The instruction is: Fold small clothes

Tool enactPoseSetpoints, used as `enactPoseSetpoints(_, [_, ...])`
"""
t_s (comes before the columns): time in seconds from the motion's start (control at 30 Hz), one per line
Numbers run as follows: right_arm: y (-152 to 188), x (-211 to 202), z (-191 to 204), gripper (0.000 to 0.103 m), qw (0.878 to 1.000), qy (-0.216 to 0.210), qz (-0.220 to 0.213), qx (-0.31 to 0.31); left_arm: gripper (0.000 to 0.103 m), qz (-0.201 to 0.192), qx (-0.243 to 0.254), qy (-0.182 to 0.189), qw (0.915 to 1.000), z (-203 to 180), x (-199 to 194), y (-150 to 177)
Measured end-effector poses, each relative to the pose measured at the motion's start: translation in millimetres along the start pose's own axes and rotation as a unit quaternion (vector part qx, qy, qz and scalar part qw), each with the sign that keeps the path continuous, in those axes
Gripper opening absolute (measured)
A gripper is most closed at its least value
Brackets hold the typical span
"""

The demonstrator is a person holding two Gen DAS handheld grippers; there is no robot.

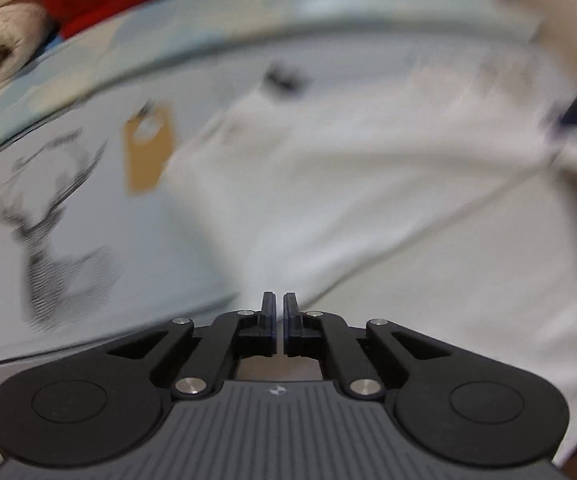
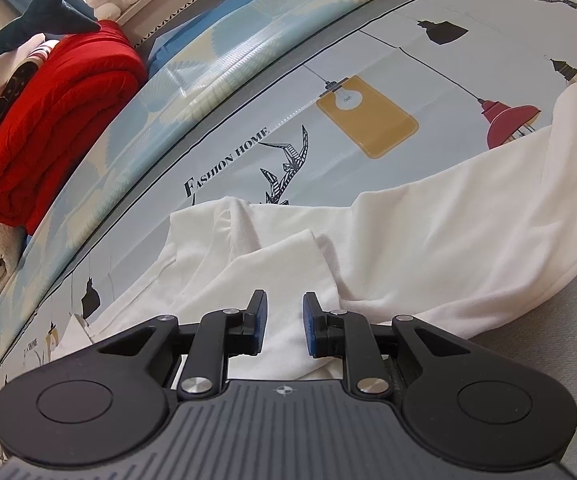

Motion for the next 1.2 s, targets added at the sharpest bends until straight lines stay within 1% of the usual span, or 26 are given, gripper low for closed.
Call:
enactPoseSetpoints(0.03, [-0.1,1.2,0.7,0.02,1.0,0.0,0.0,-0.002,0.004,-0.01,-0.008,0.014,0.9998,-2.1,-0.9,-3.0])
enactPoseSetpoints(0.07, [-0.7,2.7,0.8,0.02,1.0,0.001,0.001,-0.003,0.004,-0.011,-0.018,0.016,0.9996,-2.9,3.0,-5.7])
enactPoseSetpoints(0.1, [-0.7,4.5,0.7,0.02,1.0,0.003,0.002,-0.004,0.004,-0.004,-0.027,0.011,0.9996,-2.4,9.9,-7.1])
enactPoseSetpoints(0.17, [0.2,10.5,-0.4,0.02,1.0,0.008,0.007,-0.006,0.004,0.029,-0.045,-0.013,0.9985,0.2,31.9,-7.2])
enactPoseSetpoints(0.23, [1.9,20.8,-4.1,0.021,0.999,0.024,0.019,-0.011,0.004,0.083,-0.058,-0.054,0.9934,7.7,57.6,-1.9])
enactPoseSetpoints(0.27, [3.0,26.6,-6.8,0.021,0.999,0.034,0.027,-0.013,0.004,0.095,-0.063,-0.054,0.992,11.8,62.8,1.4])
enactPoseSetpoints(0.3, [4.1,32.1,-10.4,0.021,0.999,0.04,0.033,-0.013,0.004,0.091,-0.069,-0.046,0.9924,14.6,59.0,-0.2])
enactPoseSetpoints(0.33, [4.6,34.6,-13.0,0.021,0.999,0.037,0.035,-0.009,0.004,0.083,-0.077,-0.042,0.9927,15.1,51.8,-3.0])
enactPoseSetpoints(0.4, [4.1,31.3,-12.5,0.021,0.999,0.031,0.028,-0.002,0.005,0.045,-0.083,-0.024,0.9952,17.0,35.3,-8.6])
enactPoseSetpoints(0.43, [3.7,27.7,-9.5,0.022,0.999,0.028,0.021,-0.008,0.006,0.028,-0.091,-0.011,0.9954,18.8,29.7,-11.2])
enactPoseSetpoints(0.47, [3.6,24.8,-6.5,0.022,0.999,0.023,0.012,-0.018,0.007,0.018,-0.101,-0.004,0.9947,21.1,28.6,-13.9])
enactPoseSetpoints(0.5, [3.7,24.0,-4.8,0.025,0.999,0.021,0.009,-0.028,0.008,0.022,-0.109,-0.007,0.9938,21.9,32.2,-14.9])
enactPoseSetpoints(0.53, [4.6,26.4,-5.3,0.027,0.999,0.028,0.013,-0.032,0.008,0.039,-0.11,-0.021,0.9929,22.8,40.3,-16.0])
enactPoseSetpoints(0.6, [6.1,33.0,-12.7,0.027,0.998,0.045,0.028,-0.024,0.01,0.092,-0.111,-0.065,0.9874,22.4,59.7,-13.8])
enactPoseSetpoints(0.63, [6.2,32.2,-15.9,0.027,0.999,0.04,0.027,-0.015,0.01,0.096,-0.109,-0.074,0.9866,21.1,60.8,-15.0])
enactPoseSetpoints(0.67, [5.3,28.9,-16.9,0.027,0.999,0.036,0.024,-0.009,0.012,0.085,-0.11,-0.077,0.9872,18.0,53.9,-19.0])
enactPoseSetpoints(0.73, [3.8,15.9,-14.4,0.028,1.0,0.026,0.01,-0.008,0.017,0.046,-0.114,-0.073,0.9898,9.1,30.8,-26.7])
enactPoseSetpoints(0.77, [3.4,7.8,-12.2,0.028,1.0,0.017,-0.002,-0.013,0.027,0.022,-0.112,-0.072,0.9908,4.4,17.6,-31.6])
enactPoseSetpoints(0.8, [2.9,-1.4,-10.3,0.028,1.0,0.007,-0.015,-0.019,0.043,-0.003,-0.11,-0.073,0.9913,-1.5,5.0,-35.2])
enactPoseSetpoints(0.83, [2.1,-10.0,-9.2,0.028,0.999,-0.001,-0.028,-0.026,0.05,-0.023,-0.106,-0.074,0.9914,-6.5,-3.4,-39.9])
enactPoseSetpoints(0.87, [1.5,-18.3,-9.5,0.028,0.999,-0.007,-0.041,-0.033,0.061,-0.041,-0.1,-0.075,0.9913,-11.2,-9.8,-43.1])
enactPoseSetpoints(0.9, [1.0,-26.4,-11.0,0.028,0.998,-0.011,-0.055,-0.038,0.065,-0.056,-0.091,-0.078,0.9912,-18.4,-16.4,-45.4])
enactPoseSetpoints(1.0, [-5.6,-47.4,-24.4,0.028,0.995,-0.023,-0.091,-0.042,0.065,-0.088,-0.065,-0.086,0.9902,-32.9,-23.3,-57.7])
enactPoseSetpoints(1.07, [-12.2,-65.1,-43.9,0.028,0.991,-0.014,-0.125,-0.036,0.065,-0.11,-0.065,-0.08,0.9885,-35.9,-26.2,-59.7])
enactPoseSetpoints(1.13, [-19.7,-90.4,-72.2,0.028,0.985,-0.01,-0.173,-0.012,0.067,-0.129,-0.071,-0.068,0.9867,-39.6,-32.8,-61.4])
enactPoseSetpoints(1.2, [-26.4,-120.9,-109.4,0.028,0.973,-0.005,-0.228,0.031,0.073,-0.142,-0.069,-0.064,0.9855,-42.9,-36.2,-63.9])
Point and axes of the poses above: each gripper's, at about its wrist camera, not at the fingertips, and x roughly the way its jaws point, z to its left, y to its underside, the point moved 2 cm from there along x, roughly the way its jaws point, and after that the axes turned 13 degrees about z, right-handed, at the moved point
